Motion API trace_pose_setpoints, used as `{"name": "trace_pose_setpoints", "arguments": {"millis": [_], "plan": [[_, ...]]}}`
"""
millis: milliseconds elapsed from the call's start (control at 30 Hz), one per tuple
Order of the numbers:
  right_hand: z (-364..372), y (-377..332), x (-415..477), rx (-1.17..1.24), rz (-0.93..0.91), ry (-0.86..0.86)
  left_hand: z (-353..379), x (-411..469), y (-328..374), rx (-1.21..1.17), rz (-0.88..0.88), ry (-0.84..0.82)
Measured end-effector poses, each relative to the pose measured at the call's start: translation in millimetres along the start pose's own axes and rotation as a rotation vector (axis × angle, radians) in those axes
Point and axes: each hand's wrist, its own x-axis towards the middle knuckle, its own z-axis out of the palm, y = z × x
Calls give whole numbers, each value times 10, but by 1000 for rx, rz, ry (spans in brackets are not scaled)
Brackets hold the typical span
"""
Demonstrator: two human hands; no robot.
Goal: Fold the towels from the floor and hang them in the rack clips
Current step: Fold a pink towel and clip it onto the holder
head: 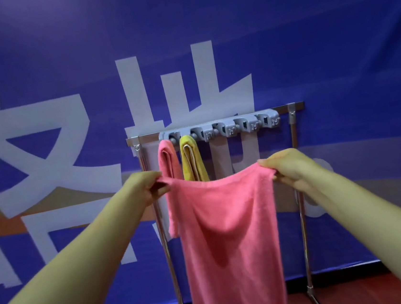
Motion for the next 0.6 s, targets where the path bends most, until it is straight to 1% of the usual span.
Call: {"name": "trace_pose_setpoints", "arguments": {"millis": [67,133,167,233,333,400,467,600], "plan": [[220,-9,-14,8,-24,26,195,-97,-51,-73,-57,-97],[439,-14,-21,-33,-81,19,412,-220,-122,-92,-66,-175],[523,-15,-14,-95,-119,18,524,-286,-162,-84,-61,-212],[632,-49,-26,-302,-217,48,719,-371,-228,-85,-39,-261],[690,-119,-108,-561,-421,126,886,-456,-248,-97,-1,-278],[697,-131,-173,-712,-506,173,935,-519,-246,-119,12,-278],[676,-116,-182,-804,-527,181,953,-576,-247,-177,24,-282],[635,-76,-194,-891,-518,114,976,-598,-261,-226,69,-253]]}}
